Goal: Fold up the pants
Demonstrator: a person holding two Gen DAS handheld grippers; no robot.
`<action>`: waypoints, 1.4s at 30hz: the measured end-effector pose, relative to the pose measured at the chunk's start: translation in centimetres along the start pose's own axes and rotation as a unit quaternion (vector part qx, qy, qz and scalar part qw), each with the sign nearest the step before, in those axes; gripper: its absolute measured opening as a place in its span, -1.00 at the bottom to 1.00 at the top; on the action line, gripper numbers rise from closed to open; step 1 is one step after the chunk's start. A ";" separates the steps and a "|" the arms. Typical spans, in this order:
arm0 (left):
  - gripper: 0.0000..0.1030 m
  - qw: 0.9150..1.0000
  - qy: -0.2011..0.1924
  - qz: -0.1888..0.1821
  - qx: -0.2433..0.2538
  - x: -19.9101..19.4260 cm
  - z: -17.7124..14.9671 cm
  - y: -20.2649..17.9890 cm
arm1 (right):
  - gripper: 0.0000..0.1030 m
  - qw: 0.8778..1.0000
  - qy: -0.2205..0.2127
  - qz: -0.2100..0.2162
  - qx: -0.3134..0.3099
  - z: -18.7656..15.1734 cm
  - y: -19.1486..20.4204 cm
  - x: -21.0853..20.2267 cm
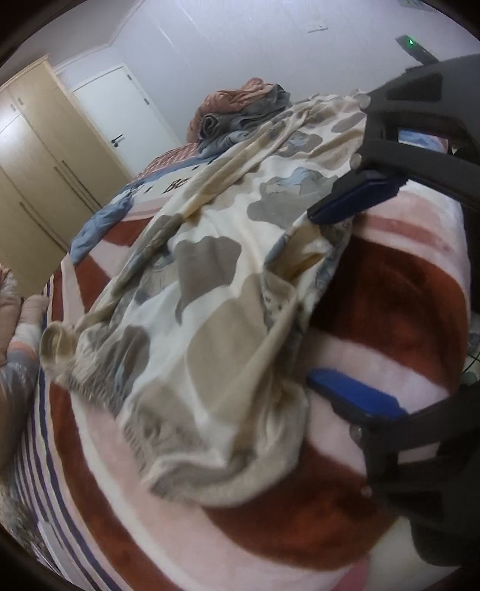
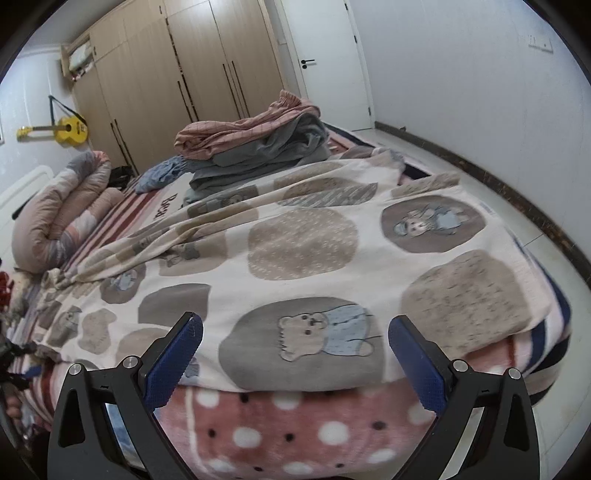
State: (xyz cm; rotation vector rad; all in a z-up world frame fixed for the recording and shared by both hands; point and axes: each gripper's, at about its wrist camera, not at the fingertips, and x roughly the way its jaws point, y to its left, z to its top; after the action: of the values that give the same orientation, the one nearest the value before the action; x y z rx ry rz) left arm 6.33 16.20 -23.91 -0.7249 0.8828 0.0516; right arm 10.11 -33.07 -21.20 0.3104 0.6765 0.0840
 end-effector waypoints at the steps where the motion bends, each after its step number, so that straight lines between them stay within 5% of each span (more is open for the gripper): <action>1: 0.50 1.000 -0.002 0.002 0.005 0.2 0.0 -0.3 | 0.94 1.000 0.001 0.001 0.002 0.0 0.1 0.0; 7: -0.25 0.999 -0.015 -0.022 -0.039 1.0 2.8 0.5 | 0.94 0.999 0.001 -0.010 0.043 -0.3 -2.3 0.1; 10: -0.35 0.998 -0.020 -0.029 -0.059 0.9 3.6 1.5 | 0.94 0.998 -0.005 -0.022 0.066 -0.8 -4.2 -0.7; 17: -0.34 0.997 -0.020 -0.039 -0.067 0.8 3.8 1.7 | 0.75 0.995 0.012 -0.033 0.098 -2.3 -7.8 -1.3; 24: 0.08 0.997 -0.016 -0.050 -0.063 0.3 4.6 2.0 | 0.76 0.994 0.009 -0.012 0.106 -2.0 -8.5 -0.6; 28: 0.06 0.998 -0.013 -0.031 -0.060 0.9 5.9 2.0 | 0.72 0.993 -0.001 0.007 0.117 -0.6 -8.6 0.3; 32: -0.41 0.997 -0.018 -0.008 -0.073 1.2 6.9 2.6 | 0.25 0.991 -0.004 0.015 0.133 0.5 -8.8 1.4; 34: -0.74 0.997 -0.017 -0.007 -0.077 1.1 7.1 3.1 | -0.28 0.991 -0.002 0.010 0.133 0.9 -8.7 1.8; 35: -0.75 0.997 -0.019 -0.004 -0.072 0.9 7.1 3.2 | -0.76 0.991 0.001 0.005 0.131 1.1 -8.5 1.9; 36: -0.79 0.997 -0.022 -0.006 -0.068 0.7 7.1 3.1 | -0.89 0.992 0.002 0.005 0.129 1.1 -8.3 1.9; 42: -0.81 0.998 -0.049 -0.014 -0.030 -2.3 7.2 1.9 | -0.92 0.994 -0.031 0.008 0.103 1.9 -6.6 -0.6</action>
State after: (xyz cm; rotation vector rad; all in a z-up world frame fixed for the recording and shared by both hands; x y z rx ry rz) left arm 9.22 22.50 -20.32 -0.7842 0.7793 0.0874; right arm 10.71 -39.98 -21.49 0.5140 0.6229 0.0200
